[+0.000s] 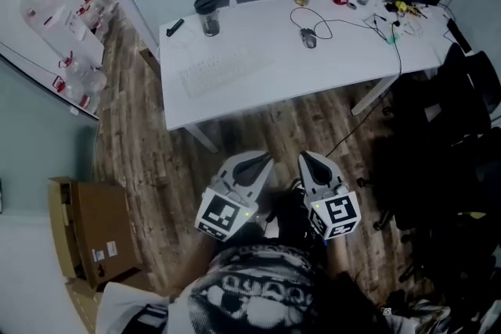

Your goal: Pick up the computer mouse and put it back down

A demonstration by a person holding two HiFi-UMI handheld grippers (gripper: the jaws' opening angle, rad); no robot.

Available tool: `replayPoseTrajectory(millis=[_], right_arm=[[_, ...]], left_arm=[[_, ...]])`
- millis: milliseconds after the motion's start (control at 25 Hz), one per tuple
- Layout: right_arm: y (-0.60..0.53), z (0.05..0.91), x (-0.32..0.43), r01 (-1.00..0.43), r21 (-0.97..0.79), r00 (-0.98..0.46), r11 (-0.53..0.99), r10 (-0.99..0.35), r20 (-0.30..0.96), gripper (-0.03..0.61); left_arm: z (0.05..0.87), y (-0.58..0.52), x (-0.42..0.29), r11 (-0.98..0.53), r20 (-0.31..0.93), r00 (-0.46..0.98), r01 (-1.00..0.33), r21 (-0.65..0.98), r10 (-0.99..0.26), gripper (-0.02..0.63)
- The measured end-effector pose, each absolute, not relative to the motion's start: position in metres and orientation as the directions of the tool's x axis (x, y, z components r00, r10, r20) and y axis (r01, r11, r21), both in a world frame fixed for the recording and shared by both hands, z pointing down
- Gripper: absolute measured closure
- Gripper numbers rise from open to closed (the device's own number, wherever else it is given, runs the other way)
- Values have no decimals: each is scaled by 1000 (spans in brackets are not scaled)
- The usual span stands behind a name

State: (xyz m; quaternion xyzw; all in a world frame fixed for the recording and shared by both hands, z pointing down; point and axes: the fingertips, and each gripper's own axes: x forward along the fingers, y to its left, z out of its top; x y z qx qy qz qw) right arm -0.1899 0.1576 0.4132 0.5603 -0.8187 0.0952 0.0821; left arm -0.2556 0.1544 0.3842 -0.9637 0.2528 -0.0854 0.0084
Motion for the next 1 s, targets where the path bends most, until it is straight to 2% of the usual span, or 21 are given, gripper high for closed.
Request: replayPoseTrajectory(millis=[480,1000], right_arm=[[69,401,-43,-897,-41,-439,441,-872,216,584],[34,415,-1,-839,-75,-543,539,-818,190,584]], left_arm=[[362,81,-113,-816,111,809,-571,-89,-578,598],[373,60,-64,-760,158,743,-641,-112,-650,598]])
